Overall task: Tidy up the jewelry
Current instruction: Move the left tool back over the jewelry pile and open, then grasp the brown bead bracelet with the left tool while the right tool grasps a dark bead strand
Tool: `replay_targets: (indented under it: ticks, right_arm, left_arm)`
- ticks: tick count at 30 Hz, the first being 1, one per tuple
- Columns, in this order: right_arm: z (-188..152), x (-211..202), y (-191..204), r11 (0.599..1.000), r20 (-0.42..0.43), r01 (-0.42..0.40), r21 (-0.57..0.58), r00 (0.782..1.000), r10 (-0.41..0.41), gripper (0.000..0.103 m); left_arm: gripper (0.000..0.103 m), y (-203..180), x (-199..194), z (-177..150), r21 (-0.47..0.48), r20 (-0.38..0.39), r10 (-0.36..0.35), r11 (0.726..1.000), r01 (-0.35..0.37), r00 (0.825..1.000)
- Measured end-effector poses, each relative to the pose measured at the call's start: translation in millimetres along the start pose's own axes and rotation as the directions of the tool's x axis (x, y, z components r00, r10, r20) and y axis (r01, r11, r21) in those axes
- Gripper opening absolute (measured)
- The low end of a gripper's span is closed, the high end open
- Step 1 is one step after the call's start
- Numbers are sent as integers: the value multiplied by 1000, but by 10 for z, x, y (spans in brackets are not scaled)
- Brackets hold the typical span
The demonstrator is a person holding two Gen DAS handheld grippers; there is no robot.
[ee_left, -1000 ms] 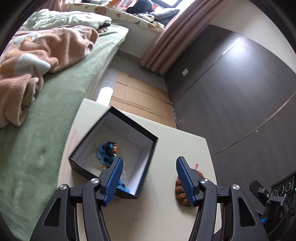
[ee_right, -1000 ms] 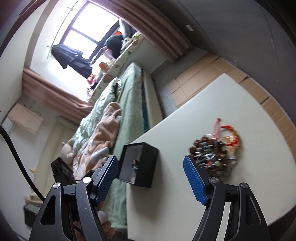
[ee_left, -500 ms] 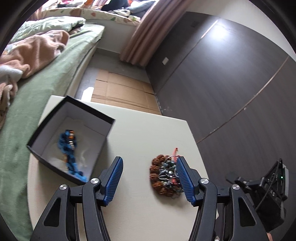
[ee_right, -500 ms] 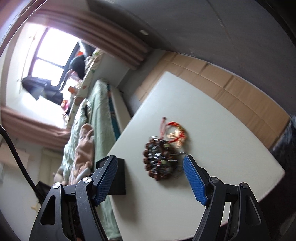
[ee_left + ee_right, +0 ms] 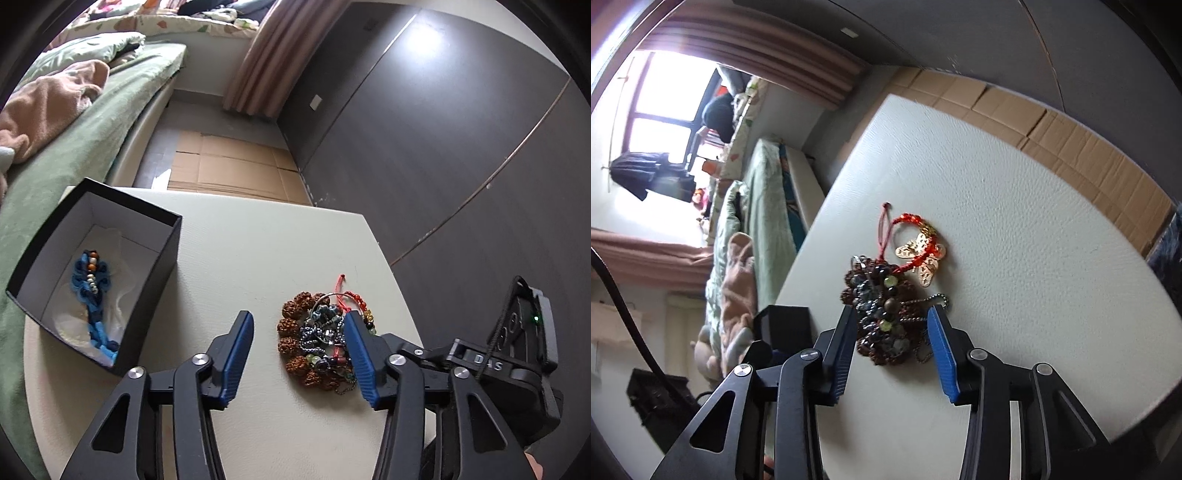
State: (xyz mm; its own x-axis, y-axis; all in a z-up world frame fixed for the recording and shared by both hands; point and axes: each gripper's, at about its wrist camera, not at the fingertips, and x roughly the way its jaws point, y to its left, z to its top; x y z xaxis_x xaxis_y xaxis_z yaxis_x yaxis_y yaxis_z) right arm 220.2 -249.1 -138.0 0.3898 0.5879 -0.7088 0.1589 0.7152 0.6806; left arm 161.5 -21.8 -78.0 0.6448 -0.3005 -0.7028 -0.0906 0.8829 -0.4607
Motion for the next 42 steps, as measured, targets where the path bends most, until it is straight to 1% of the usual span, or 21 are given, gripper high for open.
replay_targets:
  ticks: [4,9,10,11,14,21,26,28,36,41,42]
  right_arm:
    - [-5,100,49,1000,-19,18,-20,1000,-19,38]
    - [41,171,57,998,-20,48,-27,999,-48,37]
    - [46,192,48,998,-22,53,-25,998,-54,30]
    - [58,207,37,999,-26,48,-24,998,-49,26]
    - [85,215,33,999,-21,35,-19,999,-35,19]
    - [98,213,-4,1000,-41,10,-7,999,-10,18]
    - [92,196,-47,1000,-58,-7,13,998,8,18]
    - [93,183,-55,1000,-62,-14,12,998,15,16]
    - [110,170,-111,999,-75,-26,20,997,27,16]
    - [117,178,-124,1000,-80,-25,17,996,27,16]
    - [108,183,-112,1000,-81,-26,16,996,27,16]
  left_arm:
    - [44,10,64,10,4,-19,7,1000,-7,1000]
    - [43,29,139,-13,10,-48,23,1000,-23,999]
    - [43,27,149,-18,15,-54,25,1000,-24,998]
    - [43,19,164,-30,25,-60,28,999,-27,998]
    - [43,-22,206,-79,61,-79,39,998,-34,996]
    - [43,-150,362,-267,173,-143,73,984,-48,987]
    - [43,-240,417,-377,241,-144,92,969,-55,985]
    - [43,-269,441,-403,260,-137,98,964,-60,986]
    - [43,-351,531,-448,307,-115,105,949,-65,988]
    - [43,-349,549,-412,310,-102,91,949,-55,991]
    - [41,-346,550,-407,312,-103,90,949,-53,991]
